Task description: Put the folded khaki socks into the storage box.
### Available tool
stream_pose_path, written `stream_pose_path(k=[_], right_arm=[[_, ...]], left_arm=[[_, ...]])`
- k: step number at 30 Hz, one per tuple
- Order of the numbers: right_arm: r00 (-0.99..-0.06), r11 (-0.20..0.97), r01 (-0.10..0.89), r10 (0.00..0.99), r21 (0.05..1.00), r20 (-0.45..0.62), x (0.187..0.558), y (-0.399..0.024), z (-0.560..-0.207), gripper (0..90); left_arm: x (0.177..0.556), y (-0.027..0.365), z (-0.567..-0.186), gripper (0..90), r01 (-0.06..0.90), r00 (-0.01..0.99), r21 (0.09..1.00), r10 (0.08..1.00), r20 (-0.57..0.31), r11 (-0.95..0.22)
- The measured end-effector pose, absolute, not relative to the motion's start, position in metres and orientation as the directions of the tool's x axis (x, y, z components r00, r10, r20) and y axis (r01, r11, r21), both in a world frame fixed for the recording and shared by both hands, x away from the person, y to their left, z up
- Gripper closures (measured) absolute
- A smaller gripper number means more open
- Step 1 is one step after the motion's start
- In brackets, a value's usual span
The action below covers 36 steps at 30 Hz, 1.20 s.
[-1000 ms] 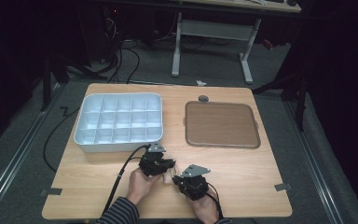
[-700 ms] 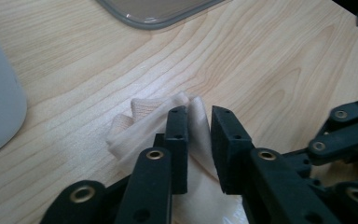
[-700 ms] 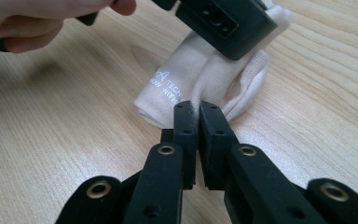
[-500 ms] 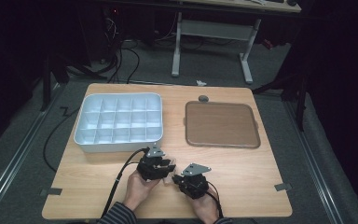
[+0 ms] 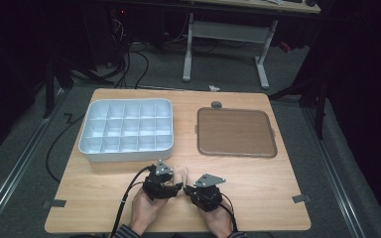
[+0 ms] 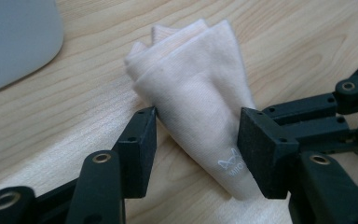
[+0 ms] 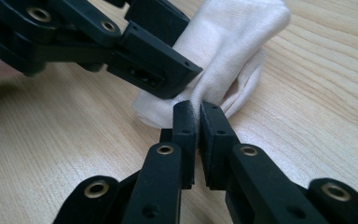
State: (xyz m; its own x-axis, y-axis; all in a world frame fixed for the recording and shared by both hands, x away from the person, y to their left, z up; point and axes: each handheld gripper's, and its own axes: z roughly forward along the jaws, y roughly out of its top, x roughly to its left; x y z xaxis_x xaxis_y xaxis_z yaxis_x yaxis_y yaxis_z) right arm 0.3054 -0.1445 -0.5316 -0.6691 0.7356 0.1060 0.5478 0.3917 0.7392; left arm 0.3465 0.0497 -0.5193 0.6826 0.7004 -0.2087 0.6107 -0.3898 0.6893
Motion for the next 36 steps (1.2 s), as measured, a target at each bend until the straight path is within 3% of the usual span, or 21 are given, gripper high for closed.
stream_pose_path(k=[5, 16, 26, 36], right_arm=[[-0.673, 0.408, 0.543, 0.735, 0.734, 0.089, 0.306, -0.142, -0.532, 83.0], [-0.652, 0.359, 0.518, 0.753, 0.776, 0.087, 0.301, -0.156, -0.516, 66.9], [-0.578, 0.298, 0.538, 0.811, 0.789, 0.088, 0.305, -0.187, -0.510, 64.1], [-0.467, 0.255, 0.575, 0.882, 0.777, 0.056, 0.309, -0.225, -0.513, 58.3]], left_arm=[[0.350, 0.053, -0.519, 45.4, 0.611, 0.683, 0.684, 0.702, -0.202, -0.398], [0.356, 0.057, -0.516, 41.7, 0.635, 0.667, 0.681, 0.704, -0.245, -0.365], [0.366, 0.055, -0.504, 35.8, 0.659, 0.624, 0.695, 0.723, -0.295, -0.285], [0.378, 0.047, -0.512, 35.5, 0.694, 0.603, 0.656, 0.737, -0.304, -0.297]])
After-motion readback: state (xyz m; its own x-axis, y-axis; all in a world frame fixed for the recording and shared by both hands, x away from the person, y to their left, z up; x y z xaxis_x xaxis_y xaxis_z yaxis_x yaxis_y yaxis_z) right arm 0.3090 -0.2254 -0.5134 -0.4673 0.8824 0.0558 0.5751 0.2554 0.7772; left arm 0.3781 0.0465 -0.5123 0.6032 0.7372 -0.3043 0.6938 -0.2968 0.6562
